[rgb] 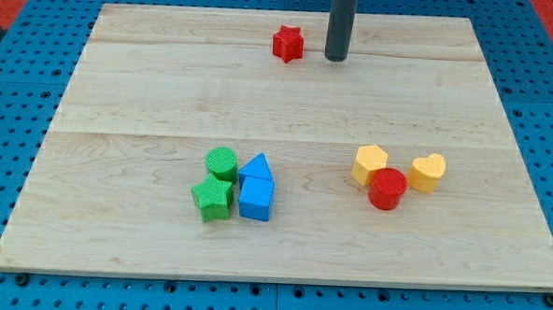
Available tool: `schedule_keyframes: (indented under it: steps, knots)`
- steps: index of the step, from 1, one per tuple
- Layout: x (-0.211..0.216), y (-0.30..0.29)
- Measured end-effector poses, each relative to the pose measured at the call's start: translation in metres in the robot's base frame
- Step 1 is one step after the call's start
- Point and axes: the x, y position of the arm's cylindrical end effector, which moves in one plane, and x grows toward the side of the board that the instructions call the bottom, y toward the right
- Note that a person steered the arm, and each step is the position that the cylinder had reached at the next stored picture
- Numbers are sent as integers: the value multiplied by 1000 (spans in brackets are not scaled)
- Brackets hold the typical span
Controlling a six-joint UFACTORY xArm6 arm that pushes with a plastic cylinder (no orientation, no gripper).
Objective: Point your arm at the green star
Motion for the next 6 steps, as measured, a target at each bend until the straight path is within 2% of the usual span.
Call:
schedule_keyframes:
  steps: [2, 3, 4, 6]
  knots:
    - [-17, -77]
    - [-13, -79]
    - [49, -148]
    - [237, -230]
